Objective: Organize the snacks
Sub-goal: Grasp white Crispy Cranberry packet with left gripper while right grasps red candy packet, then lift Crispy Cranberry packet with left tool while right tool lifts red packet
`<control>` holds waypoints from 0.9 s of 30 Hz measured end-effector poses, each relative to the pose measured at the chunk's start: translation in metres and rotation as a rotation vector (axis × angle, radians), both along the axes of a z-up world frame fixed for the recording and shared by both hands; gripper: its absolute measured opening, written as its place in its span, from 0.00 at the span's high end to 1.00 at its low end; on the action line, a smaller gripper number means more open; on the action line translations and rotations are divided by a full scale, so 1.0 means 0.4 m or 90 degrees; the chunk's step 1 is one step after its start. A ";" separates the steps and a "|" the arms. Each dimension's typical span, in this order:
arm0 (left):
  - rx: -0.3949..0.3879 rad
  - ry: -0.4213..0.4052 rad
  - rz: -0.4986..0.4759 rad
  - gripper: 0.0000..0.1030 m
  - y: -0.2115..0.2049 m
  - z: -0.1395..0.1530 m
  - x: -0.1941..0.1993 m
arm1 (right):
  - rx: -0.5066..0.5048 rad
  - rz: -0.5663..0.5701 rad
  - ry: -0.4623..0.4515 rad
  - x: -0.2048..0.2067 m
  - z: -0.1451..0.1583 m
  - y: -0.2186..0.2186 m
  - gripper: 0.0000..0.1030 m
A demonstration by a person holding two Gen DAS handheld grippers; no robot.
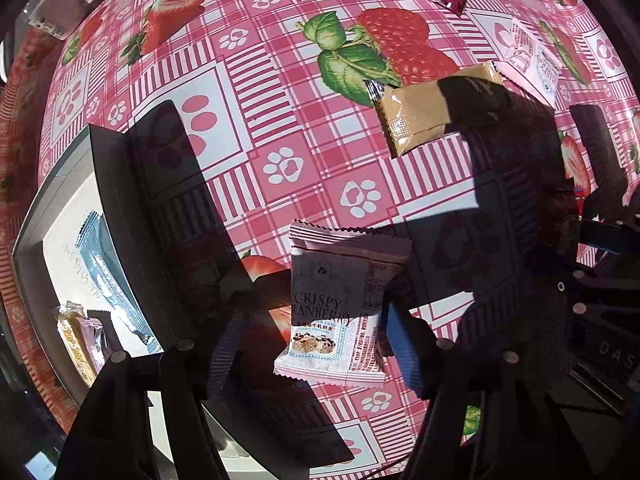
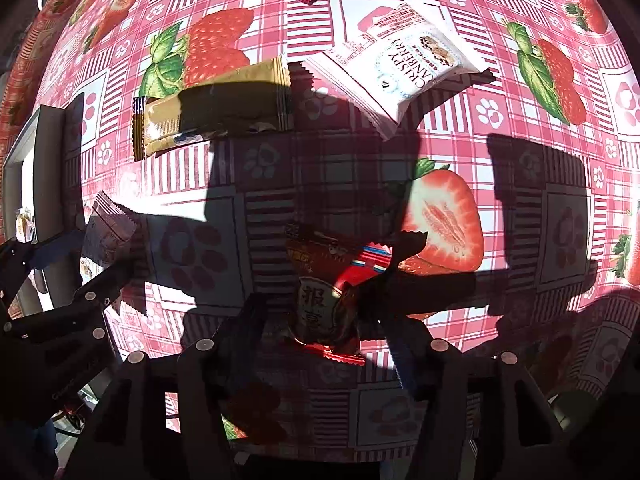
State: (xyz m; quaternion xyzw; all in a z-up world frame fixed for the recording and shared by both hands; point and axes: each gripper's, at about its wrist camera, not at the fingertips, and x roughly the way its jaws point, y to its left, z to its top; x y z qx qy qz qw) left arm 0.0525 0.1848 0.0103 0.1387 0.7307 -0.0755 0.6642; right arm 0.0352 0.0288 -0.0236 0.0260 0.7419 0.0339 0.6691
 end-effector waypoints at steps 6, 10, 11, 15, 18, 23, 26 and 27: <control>-0.015 0.023 0.006 0.14 -0.014 -0.026 0.037 | 0.020 -0.016 0.016 0.017 -0.009 0.013 0.27; -0.010 0.023 0.005 0.07 -0.007 -0.035 0.046 | 0.008 -0.026 0.017 0.030 -0.014 0.020 0.26; -0.005 0.029 0.013 0.01 -0.008 -0.045 0.052 | 0.001 -0.025 0.017 0.032 -0.015 0.020 0.26; -0.011 0.032 0.021 0.00 -0.001 -0.051 0.056 | -0.029 -0.027 0.013 0.036 -0.019 0.007 0.25; -0.019 0.028 0.023 0.00 0.001 -0.051 0.057 | -0.024 -0.026 0.018 0.043 -0.027 0.006 0.21; -0.020 0.017 0.023 0.00 0.014 -0.052 0.049 | -0.010 -0.053 0.041 0.061 -0.070 -0.034 0.00; -0.019 0.021 0.028 0.00 0.017 -0.055 0.051 | -0.022 -0.036 0.075 0.078 -0.080 -0.021 0.00; -0.020 0.021 0.028 0.00 0.018 -0.055 0.051 | -0.021 -0.041 0.077 0.083 -0.082 -0.020 0.00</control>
